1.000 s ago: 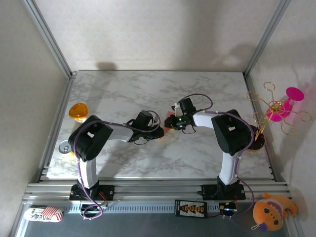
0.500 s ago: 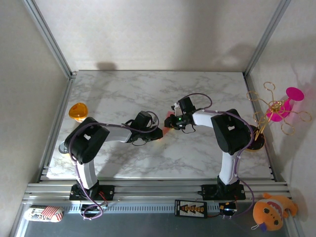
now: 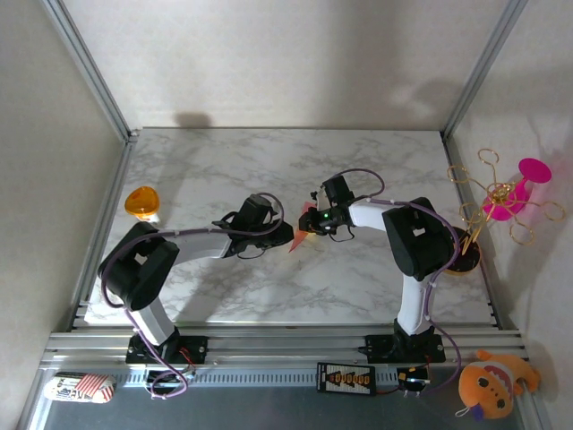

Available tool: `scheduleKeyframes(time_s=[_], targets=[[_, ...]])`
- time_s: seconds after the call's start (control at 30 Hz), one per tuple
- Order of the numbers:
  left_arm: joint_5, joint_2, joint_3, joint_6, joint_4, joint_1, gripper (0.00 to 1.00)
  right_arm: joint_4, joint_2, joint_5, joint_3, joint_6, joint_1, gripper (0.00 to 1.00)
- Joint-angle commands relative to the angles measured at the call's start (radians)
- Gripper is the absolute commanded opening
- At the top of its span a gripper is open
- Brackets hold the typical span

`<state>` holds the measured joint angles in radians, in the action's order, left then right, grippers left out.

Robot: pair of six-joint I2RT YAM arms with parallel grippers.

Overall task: Fold a paper plane with a square sheet of paper (pick it up from the middle)
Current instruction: Fold the wing for the fifth time at the center of the table.

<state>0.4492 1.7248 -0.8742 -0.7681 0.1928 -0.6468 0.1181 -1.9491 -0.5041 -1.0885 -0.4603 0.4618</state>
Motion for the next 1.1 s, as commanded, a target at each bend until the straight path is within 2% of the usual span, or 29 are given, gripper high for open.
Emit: scheduleKeyframes(time_s=[0.0,0.27,0.63,1.07], targets=[[0.055,0.05,-0.043,-0.039,0.091,-0.028,0.11,0.081,-0.083,0.174,0.017,0.009,-0.008,0.22],[0.021,0.138,-0.106,-0.022,0.052,-0.043,0.06,0.087,-0.089,0.177,0.015,0.008,-0.007,0.2],[-0.022,0.189,-0.112,-0.005,-0.007,-0.039,0.04,0.094,-0.095,0.177,0.009,0.008,-0.007,0.2],[-0.017,0.208,-0.094,-0.012,-0.01,-0.037,0.04,0.103,-0.102,0.182,0.009,0.011,-0.008,0.2]])
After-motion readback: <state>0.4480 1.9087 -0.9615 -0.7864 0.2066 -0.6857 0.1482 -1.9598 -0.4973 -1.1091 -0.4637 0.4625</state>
